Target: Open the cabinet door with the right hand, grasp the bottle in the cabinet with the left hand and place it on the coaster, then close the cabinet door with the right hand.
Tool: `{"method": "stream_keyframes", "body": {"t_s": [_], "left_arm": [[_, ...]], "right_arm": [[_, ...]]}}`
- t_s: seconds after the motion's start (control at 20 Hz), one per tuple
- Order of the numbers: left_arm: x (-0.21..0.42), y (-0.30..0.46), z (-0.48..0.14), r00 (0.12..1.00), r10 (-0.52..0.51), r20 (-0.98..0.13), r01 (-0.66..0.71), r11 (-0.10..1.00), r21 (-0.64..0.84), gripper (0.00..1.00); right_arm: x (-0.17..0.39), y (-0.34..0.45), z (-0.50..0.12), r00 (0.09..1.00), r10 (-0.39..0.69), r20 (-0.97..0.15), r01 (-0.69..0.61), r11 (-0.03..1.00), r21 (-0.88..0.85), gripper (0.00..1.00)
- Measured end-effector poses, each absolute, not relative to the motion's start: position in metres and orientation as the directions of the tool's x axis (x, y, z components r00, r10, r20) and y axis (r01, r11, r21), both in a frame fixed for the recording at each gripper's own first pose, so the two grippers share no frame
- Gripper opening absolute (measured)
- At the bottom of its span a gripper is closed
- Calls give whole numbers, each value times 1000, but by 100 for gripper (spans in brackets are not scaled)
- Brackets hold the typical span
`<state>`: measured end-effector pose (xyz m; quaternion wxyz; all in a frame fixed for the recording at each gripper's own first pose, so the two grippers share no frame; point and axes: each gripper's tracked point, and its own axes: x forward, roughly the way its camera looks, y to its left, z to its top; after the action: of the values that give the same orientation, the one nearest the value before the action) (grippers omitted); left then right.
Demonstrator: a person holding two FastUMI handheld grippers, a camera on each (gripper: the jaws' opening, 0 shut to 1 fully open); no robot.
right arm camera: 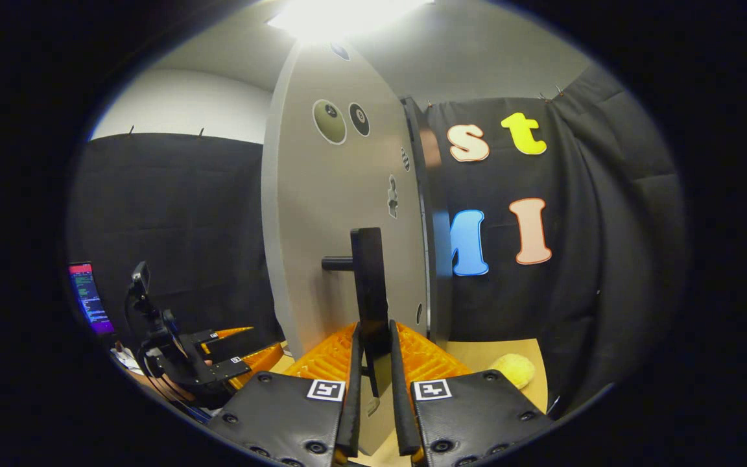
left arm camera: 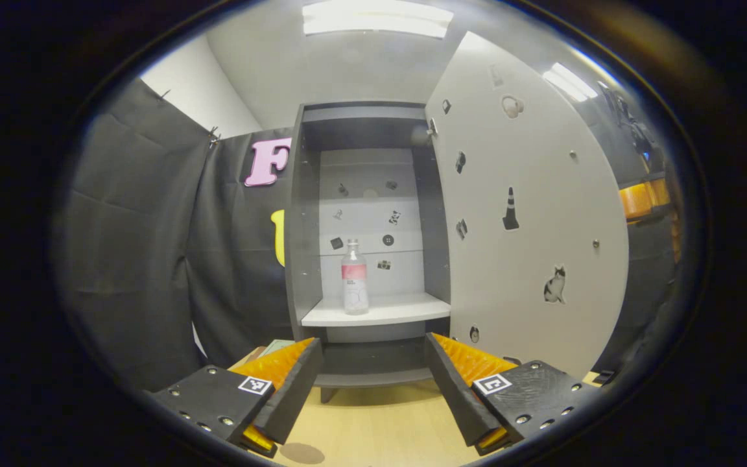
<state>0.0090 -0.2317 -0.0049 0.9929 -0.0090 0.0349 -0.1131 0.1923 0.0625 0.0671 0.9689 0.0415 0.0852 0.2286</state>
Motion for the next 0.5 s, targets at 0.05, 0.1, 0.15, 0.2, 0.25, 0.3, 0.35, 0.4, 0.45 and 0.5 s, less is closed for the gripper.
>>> {"method": "stream_keyframes", "body": {"t_s": [0.05,0.1,0.15,0.2,0.25,0.3,0.35,0.4,0.45,0.5], "left_arm": [[11,-233,-3,973,-219,-68,217,976,-28,96],[12,-232,0,975,-211,-66,210,977,-30,96],[14,-232,4,977,-202,-63,200,979,-33,96],[16,-231,8,979,-196,-58,194,980,-37,96],[21,-231,13,979,-196,-53,194,980,-42,96],[26,-233,17,979,-197,-49,195,980,-45,96],[33,-235,23,979,-199,-44,197,979,-46,96],[38,-235,27,979,-201,-39,199,979,-45,96],[45,-235,33,979,-201,-29,200,979,-40,96],[52,-234,38,980,-196,-19,196,980,-36,96]], "right_arm": [[189,61,69,877,462,-137,-447,886,123,24],[184,60,72,874,470,-123,-454,880,137,24],[183,57,74,873,474,-115,-456,877,153,24],[181,51,73,879,463,-111,-443,881,166,25],[178,43,72,890,441,-112,-421,892,167,29],[178,34,69,907,406,-112,-387,909,158,32],[176,22,67,926,362,-108,-346,927,146,32],[172,9,65,942,320,-104,-305,942,138,31],[170,-2,63,954,279,-107,-265,955,131,31],[169,-10,57,963,247,-111,-233,964,125,39]]}}
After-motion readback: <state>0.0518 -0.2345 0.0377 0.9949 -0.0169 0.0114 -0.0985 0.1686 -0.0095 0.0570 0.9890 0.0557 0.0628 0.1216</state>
